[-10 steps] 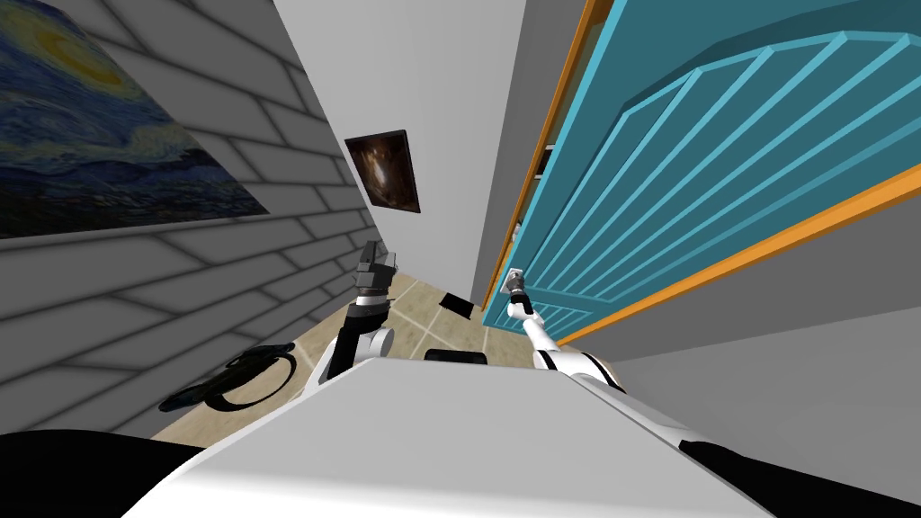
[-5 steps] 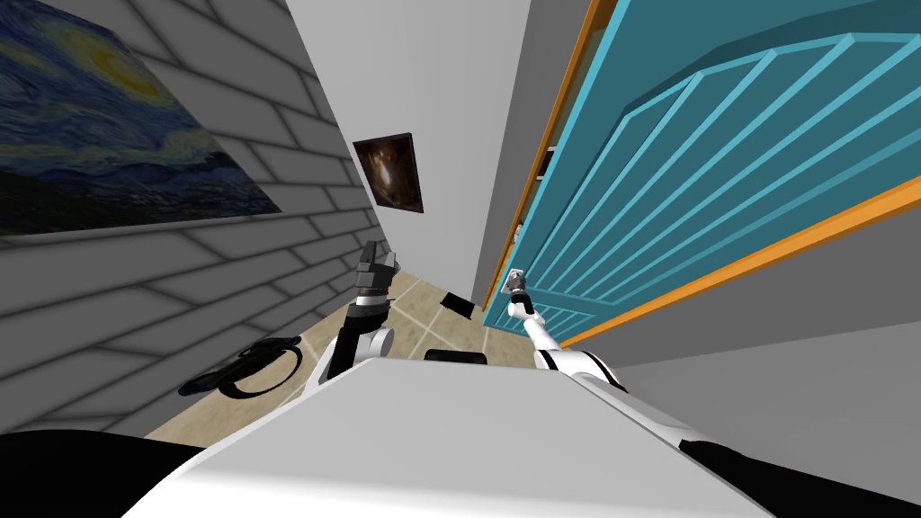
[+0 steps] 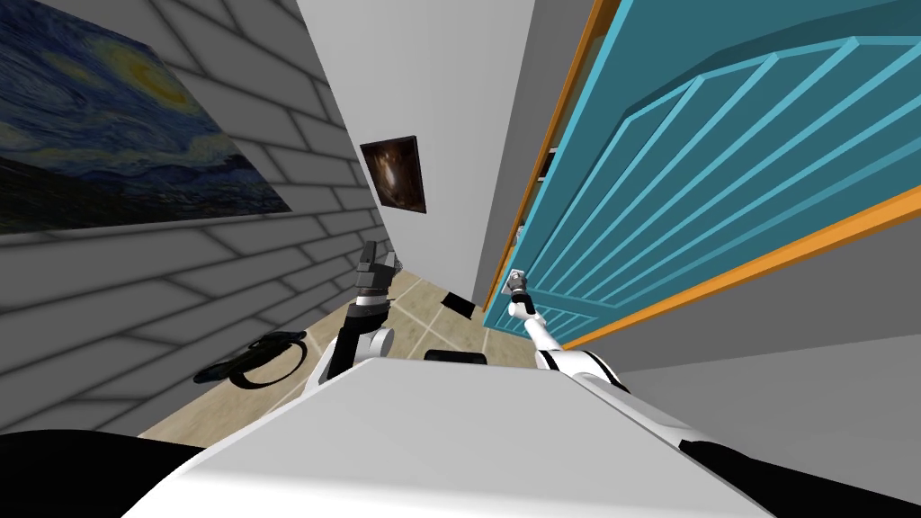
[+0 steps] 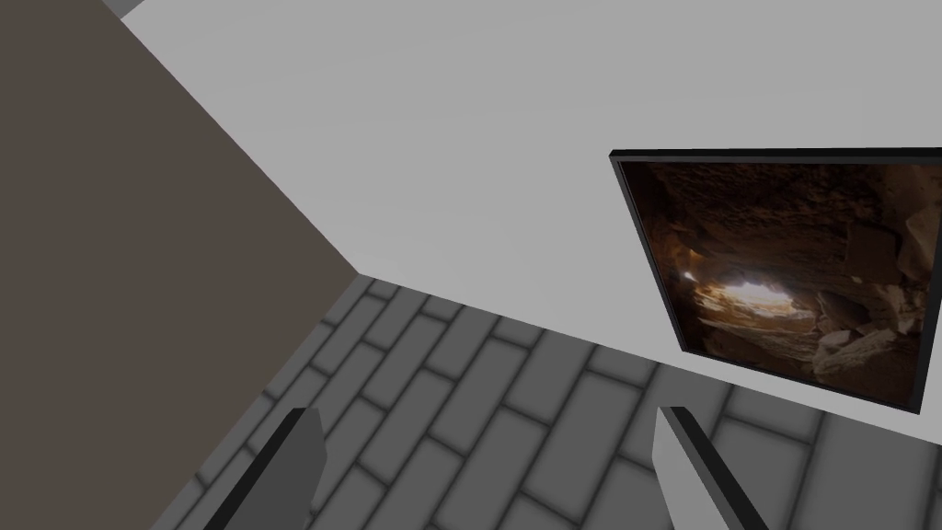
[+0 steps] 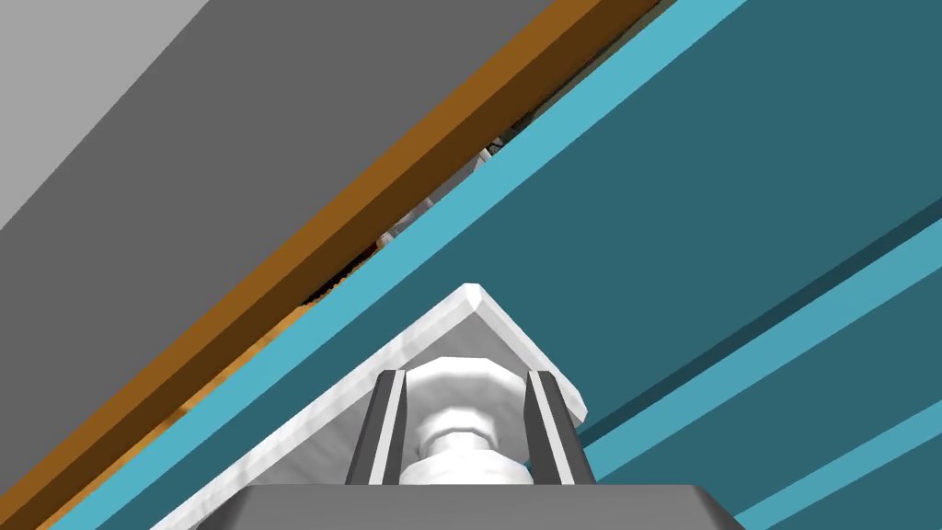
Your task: Pull the door open
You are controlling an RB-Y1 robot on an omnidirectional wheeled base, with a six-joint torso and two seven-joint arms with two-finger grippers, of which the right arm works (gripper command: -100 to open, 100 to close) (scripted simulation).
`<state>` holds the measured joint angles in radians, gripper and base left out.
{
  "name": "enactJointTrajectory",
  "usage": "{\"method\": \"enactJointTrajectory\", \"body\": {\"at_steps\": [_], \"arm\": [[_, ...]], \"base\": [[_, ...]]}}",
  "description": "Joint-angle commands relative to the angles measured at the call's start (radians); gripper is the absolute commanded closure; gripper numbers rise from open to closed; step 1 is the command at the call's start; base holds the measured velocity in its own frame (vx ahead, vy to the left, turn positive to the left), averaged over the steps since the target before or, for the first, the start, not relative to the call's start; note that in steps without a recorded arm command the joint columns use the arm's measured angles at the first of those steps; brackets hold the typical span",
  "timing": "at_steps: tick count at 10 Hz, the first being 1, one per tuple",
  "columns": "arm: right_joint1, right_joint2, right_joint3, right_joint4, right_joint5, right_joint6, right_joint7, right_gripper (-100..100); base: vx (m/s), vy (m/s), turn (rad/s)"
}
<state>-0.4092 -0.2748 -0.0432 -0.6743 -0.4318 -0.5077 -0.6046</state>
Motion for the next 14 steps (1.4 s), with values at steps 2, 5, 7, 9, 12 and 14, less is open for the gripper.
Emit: {"method": "enactJointTrajectory", "body": {"at_steps": [2,5,7,9,12,14], "arm": [[0.003,-0.005,0.009,0.008,-0.026,0.001,-0.067,100],[0.003,-0.013,0.022,0.012,-0.058,-0.001,-0.143,100],[0.002,-0.017,0.028,0.013,-0.074,-0.002,-0.189,100],[0.002,-0.021,0.034,0.015,-0.09,-0.003,-0.229,100],[0.001,-0.028,0.045,0.019,-0.118,-0.004,-0.302,100],[-0.002,-0.017,0.05,-0.005,-0.148,-0.004,-0.35,-100]], "base": [[-0.014,-0.017,0.031],[-0.019,-0.023,0.048],[-0.015,-0.012,0.036],[-0.021,-0.023,0.05],[-0.015,-0.019,0.038],[-0.067,-0.008,0.045]]}}
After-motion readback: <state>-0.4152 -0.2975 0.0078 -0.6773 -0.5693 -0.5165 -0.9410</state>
